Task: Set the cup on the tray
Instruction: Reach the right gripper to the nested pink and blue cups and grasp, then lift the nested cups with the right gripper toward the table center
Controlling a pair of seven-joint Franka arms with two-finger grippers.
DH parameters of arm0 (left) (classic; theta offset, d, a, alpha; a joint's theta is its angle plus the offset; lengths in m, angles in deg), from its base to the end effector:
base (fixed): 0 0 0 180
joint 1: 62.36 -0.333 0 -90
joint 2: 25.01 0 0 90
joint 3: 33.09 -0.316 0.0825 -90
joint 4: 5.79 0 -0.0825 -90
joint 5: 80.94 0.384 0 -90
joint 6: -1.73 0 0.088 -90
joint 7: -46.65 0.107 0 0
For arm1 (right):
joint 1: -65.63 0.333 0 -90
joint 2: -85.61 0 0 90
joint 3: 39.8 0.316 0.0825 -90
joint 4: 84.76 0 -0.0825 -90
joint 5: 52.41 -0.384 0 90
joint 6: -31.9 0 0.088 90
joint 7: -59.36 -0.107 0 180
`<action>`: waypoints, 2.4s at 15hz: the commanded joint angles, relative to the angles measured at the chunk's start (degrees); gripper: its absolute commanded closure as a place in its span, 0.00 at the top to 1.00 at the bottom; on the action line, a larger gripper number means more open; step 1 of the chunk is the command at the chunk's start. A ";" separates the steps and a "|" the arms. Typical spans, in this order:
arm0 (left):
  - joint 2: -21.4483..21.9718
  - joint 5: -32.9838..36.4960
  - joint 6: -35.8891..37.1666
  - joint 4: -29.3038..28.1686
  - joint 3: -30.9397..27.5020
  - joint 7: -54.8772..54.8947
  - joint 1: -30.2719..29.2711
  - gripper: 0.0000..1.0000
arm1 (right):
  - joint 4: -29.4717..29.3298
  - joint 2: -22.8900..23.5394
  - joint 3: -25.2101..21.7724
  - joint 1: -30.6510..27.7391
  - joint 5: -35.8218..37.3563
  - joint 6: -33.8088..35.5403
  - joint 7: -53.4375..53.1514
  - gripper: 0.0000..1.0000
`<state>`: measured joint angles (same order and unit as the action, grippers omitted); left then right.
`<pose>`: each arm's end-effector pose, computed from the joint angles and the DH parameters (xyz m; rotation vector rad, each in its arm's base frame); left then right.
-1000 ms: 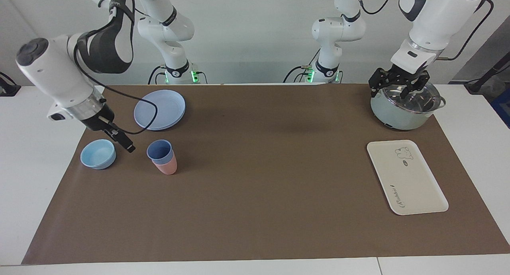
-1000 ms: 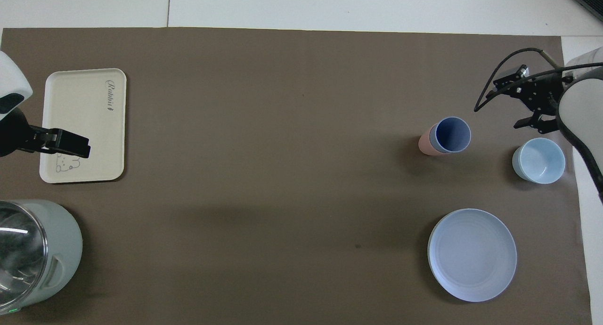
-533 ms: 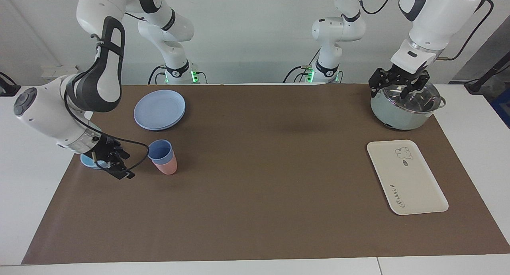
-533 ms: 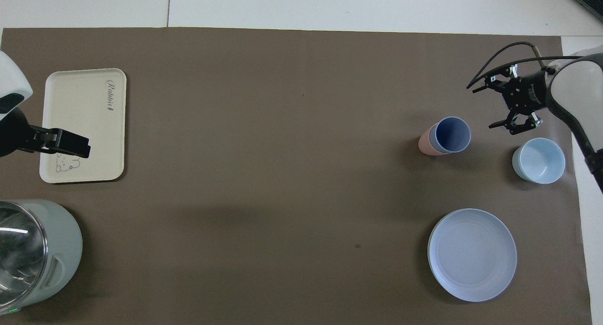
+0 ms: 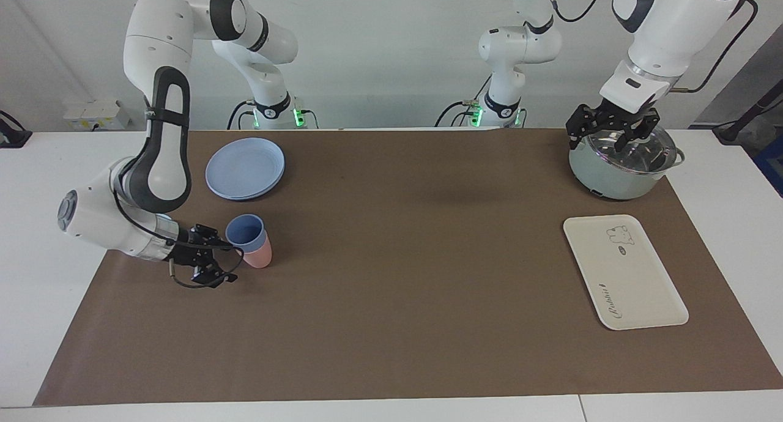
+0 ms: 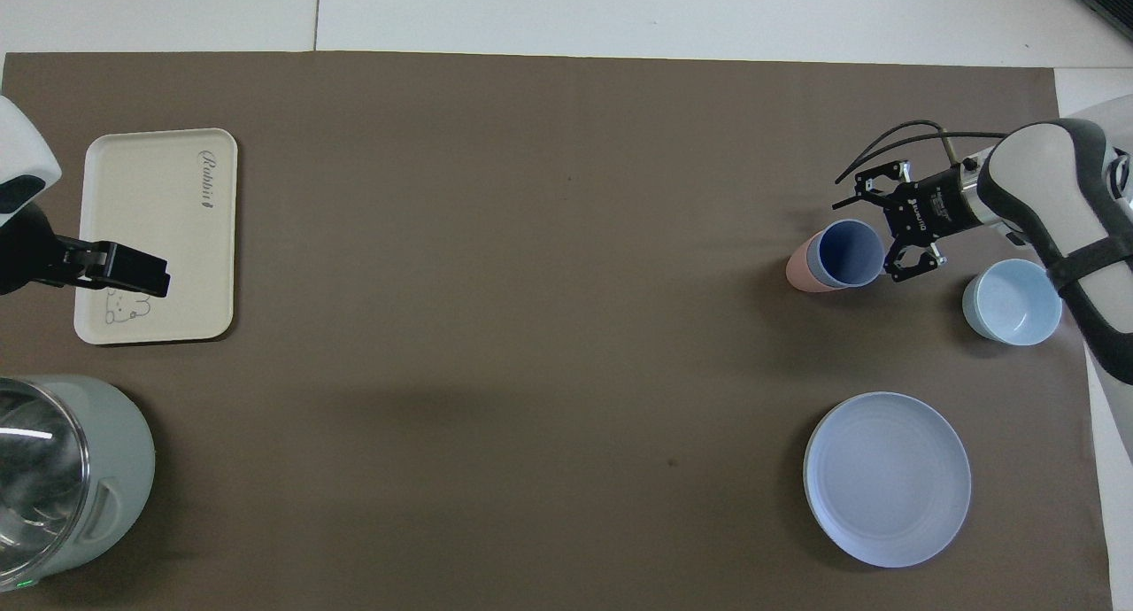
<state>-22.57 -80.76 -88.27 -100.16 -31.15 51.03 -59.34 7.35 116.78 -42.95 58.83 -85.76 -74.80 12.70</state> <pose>0.5379 -0.0467 0.6118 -3.1260 0.2554 0.0528 0.6590 -0.0681 0.3012 -2.1964 1.5636 0.5832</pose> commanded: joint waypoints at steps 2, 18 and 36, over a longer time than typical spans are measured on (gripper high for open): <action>1.69 -0.27 -0.35 -1.69 0.44 0.37 -0.74 1.00 | 4.38 -1.29 0.34 0.12 -4.61 -1.05 -0.89 0.97; 1.69 -0.27 -0.35 -1.69 0.44 0.37 -0.74 1.00 | 13.97 -4.98 0.60 4.07 -15.93 -0.96 0.00 0.00; 1.60 -1.83 -0.62 -1.61 1.22 0.02 0.49 1.00 | 14.41 -16.58 0.69 22.17 -30.08 -10.88 -30.67 0.00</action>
<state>-22.57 -81.03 -88.30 -100.16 -30.52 51.02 -59.28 21.63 101.70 -42.30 79.38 -111.33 -82.67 -14.50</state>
